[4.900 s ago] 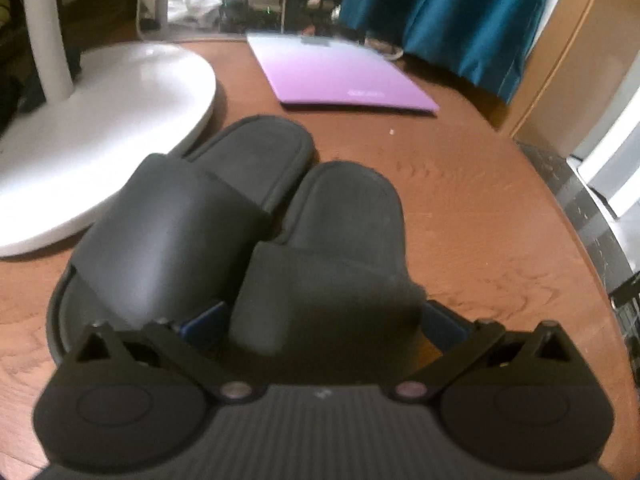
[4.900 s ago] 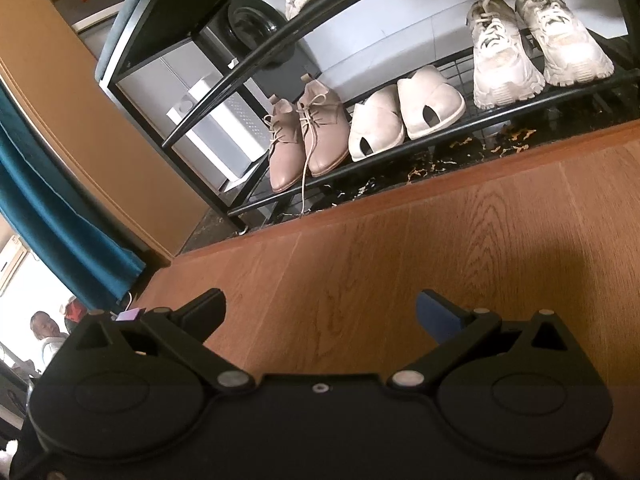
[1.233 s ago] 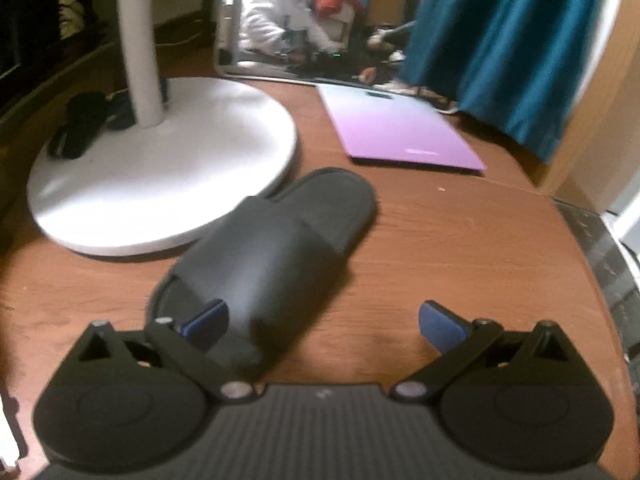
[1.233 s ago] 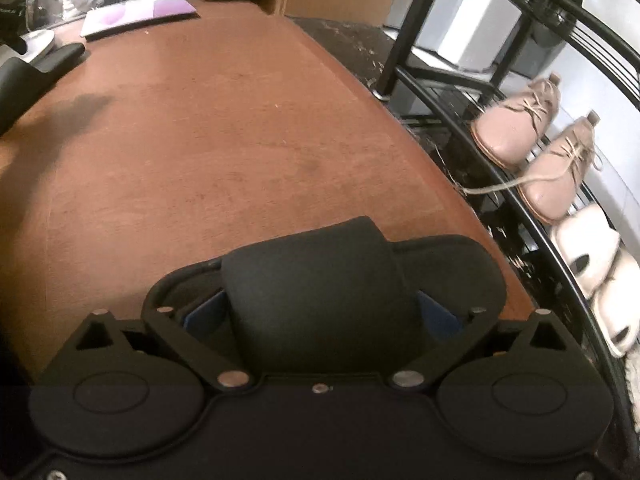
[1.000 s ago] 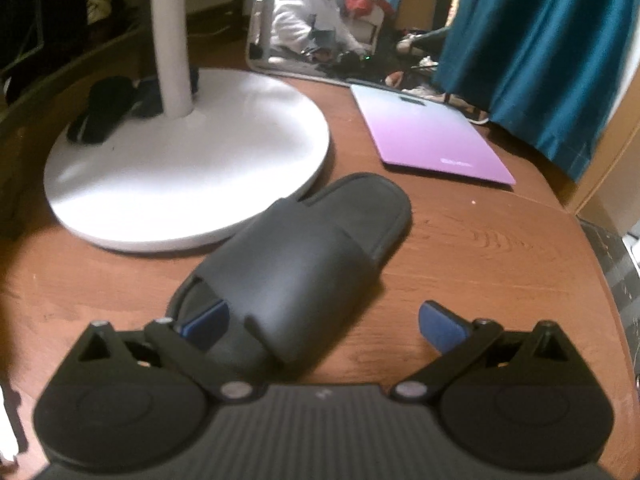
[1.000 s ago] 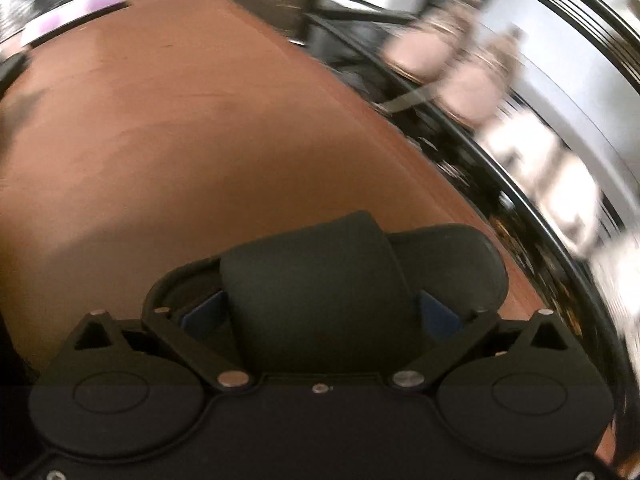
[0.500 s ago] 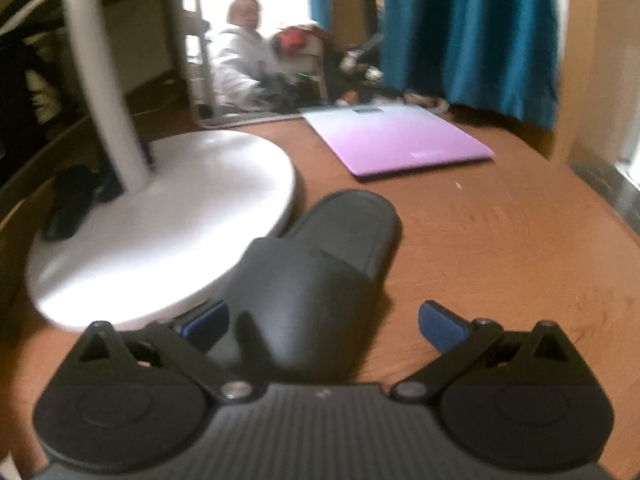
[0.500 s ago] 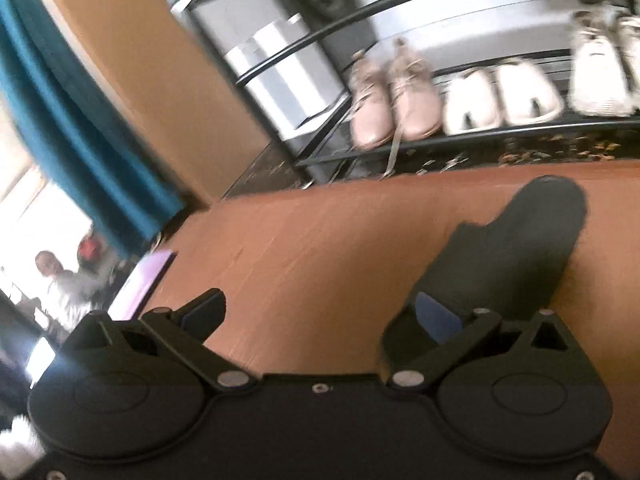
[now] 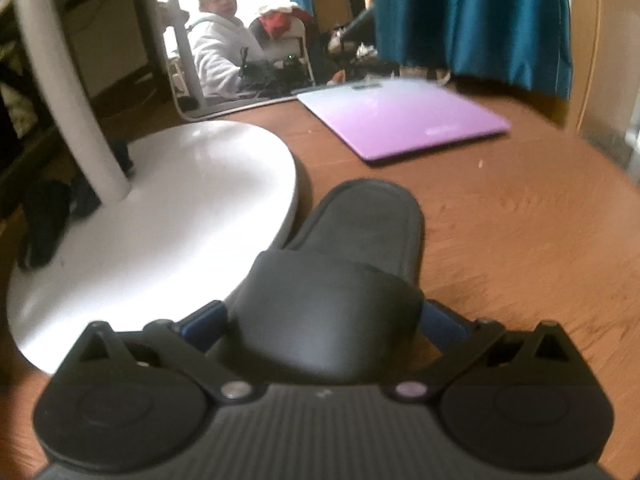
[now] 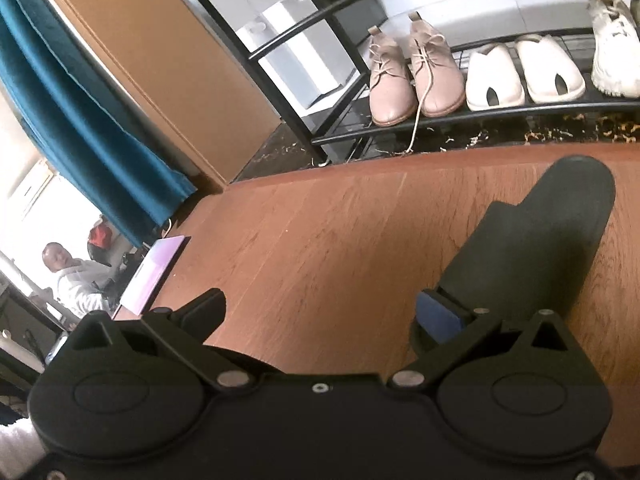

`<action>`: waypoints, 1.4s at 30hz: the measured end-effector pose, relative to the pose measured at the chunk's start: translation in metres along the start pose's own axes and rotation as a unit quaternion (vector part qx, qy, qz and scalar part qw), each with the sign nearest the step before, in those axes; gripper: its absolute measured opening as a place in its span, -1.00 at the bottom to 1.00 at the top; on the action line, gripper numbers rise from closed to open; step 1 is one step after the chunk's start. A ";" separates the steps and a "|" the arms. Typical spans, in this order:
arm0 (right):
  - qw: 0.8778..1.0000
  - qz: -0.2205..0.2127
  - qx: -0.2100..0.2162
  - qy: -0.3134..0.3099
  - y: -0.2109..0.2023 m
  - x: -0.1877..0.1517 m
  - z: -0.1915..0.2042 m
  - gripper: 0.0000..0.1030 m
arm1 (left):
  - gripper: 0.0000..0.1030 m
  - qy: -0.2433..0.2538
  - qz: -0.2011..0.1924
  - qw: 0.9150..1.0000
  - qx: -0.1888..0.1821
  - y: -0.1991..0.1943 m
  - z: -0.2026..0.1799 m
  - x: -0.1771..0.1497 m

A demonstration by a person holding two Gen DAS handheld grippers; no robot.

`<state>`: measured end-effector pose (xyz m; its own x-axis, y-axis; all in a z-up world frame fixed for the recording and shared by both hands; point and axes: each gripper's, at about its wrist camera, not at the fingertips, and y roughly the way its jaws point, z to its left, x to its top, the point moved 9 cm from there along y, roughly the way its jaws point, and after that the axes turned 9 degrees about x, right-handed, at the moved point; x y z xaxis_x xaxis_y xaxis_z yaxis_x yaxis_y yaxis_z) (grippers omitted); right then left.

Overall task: Organize scattered shoes
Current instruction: 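Bring the left tool's slide beside the right tool's slide before the rack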

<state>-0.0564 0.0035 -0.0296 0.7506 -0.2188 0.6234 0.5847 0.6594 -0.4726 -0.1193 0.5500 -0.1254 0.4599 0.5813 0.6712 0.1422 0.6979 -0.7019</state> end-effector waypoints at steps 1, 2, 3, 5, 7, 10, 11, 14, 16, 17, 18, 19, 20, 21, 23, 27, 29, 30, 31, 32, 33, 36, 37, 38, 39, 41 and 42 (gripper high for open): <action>1.000 0.000 0.000 -0.001 0.001 0.001 0.000 1.00 | 0.97 -0.001 0.002 1.000 -0.003 0.000 -0.001 0.000; 1.000 -0.002 0.002 -0.001 0.001 0.001 0.000 1.00 | 0.93 0.006 -0.001 1.000 -0.008 -0.002 -0.003 -0.002; 1.000 -0.004 0.003 -0.001 0.001 0.001 0.000 1.00 | 0.93 0.022 -0.012 1.000 -0.017 -0.006 -0.008 -0.003; 1.000 -0.011 0.009 0.008 -0.002 0.001 -0.002 1.00 | 0.92 0.049 -0.025 0.997 -0.054 -0.021 -0.021 -0.012; 1.000 -0.019 0.014 0.021 -0.004 0.001 -0.005 1.00 | 0.92 0.068 -0.036 0.994 -0.075 -0.032 -0.031 -0.020; 0.999 -0.022 0.013 0.039 -0.006 0.001 -0.011 1.00 | 0.91 0.094 -0.055 0.988 -0.110 -0.058 -0.059 -0.035; 0.999 -0.024 0.013 0.040 -0.006 0.002 -0.011 1.00 | 0.91 0.098 -0.057 0.986 -0.122 -0.064 -0.066 -0.038; 0.999 -0.030 0.015 0.042 -0.009 0.002 -0.012 1.00 | 0.91 0.117 -0.061 0.977 -0.167 -0.085 -0.096 -0.044; 0.998 -0.035 0.014 0.046 -0.011 0.003 -0.014 1.00 | 0.91 0.133 -0.062 0.969 -0.200 -0.098 -0.118 -0.048; 0.998 -0.040 0.013 0.050 -0.013 0.004 -0.015 1.00 | 0.91 0.144 -0.063 0.963 -0.220 -0.107 -0.132 -0.049; 0.998 -0.042 0.012 0.051 -0.014 0.005 -0.016 1.00 | 0.91 0.159 -0.061 0.954 -0.248 -0.120 -0.155 -0.052; 0.997 -0.048 0.011 0.054 -0.018 0.006 -0.019 1.00 | 0.91 0.168 -0.060 0.950 -0.258 -0.127 -0.166 -0.054; 0.997 -0.055 0.008 0.058 -0.023 0.008 -0.023 1.00 | 0.92 0.179 -0.058 0.945 -0.268 -0.133 -0.178 -0.057; 0.996 -0.059 0.003 0.065 -0.027 0.009 -0.029 1.00 | 0.92 0.213 -0.057 0.935 -0.279 -0.145 -0.200 -0.063; 0.994 -0.068 -0.008 0.082 -0.036 0.011 -0.042 1.00 | 0.92 0.277 -0.066 0.912 -0.295 -0.163 -0.232 -0.074; 0.987 -0.103 -0.038 0.116 -0.056 0.017 -0.078 1.00 | 0.92 0.328 -0.043 0.867 -0.373 -0.212 -0.296 -0.093; 0.982 -0.118 -0.049 0.135 -0.064 0.020 -0.098 1.00 | 0.92 0.343 -0.020 0.857 -0.384 -0.228 -0.319 -0.100; 0.979 -0.126 -0.057 0.147 -0.068 0.021 -0.108 1.00 | 0.92 0.357 -0.003 0.848 -0.392 -0.241 -0.338 -0.106; 0.976 -0.134 -0.063 0.159 -0.073 0.023 -0.118 1.00 | 0.92 0.368 0.001 0.844 -0.391 -0.248 -0.347 -0.112; 0.973 -0.143 -0.066 0.171 -0.077 0.026 -0.127 1.00 | 0.92 0.380 0.005 0.839 -0.389 -0.256 -0.356 -0.118; 0.969 -0.152 -0.070 0.179 -0.082 0.028 -0.134 1.00 | 0.91 0.404 0.011 0.829 -0.387 -0.267 -0.371 -0.125; 0.965 -0.180 -0.081 0.173 -0.093 0.037 -0.149 1.00 | 0.91 0.467 -0.008 0.796 -0.385 -0.299 -0.398 -0.152; 0.964 -0.185 -0.083 0.170 -0.095 0.039 -0.151 1.00 | 0.91 0.480 -0.007 0.788 -0.385 -0.304 -0.402 -0.159; 0.962 -0.191 -0.084 0.173 -0.098 0.040 -0.155 1.00 | 0.91 0.494 -0.005 0.781 -0.383 -0.310 -0.407 -0.168; 0.960 -0.199 -0.084 0.181 -0.101 0.042 -0.160 1.00 | 0.91 0.521 -0.004 0.768 -0.373 -0.321 -0.411 -0.188; 0.953 -0.210 -0.078 0.203 -0.106 0.045 -0.170 1.00 | 0.90 0.545 -0.023 0.754 -0.366 -0.332 -0.413 -0.203; 0.950 -0.217 -0.074 0.213 -0.108 0.047 -0.174 1.00 | 0.90 0.561 -0.046 0.743 -0.361 -0.343 -0.417 -0.213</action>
<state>-0.0310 -0.2025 -0.0578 0.4678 -0.7382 0.4860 0.8803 0.3400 -0.3308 0.0991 0.0127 -0.1272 0.8025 -0.4531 0.3882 0.4663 0.0704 -0.8818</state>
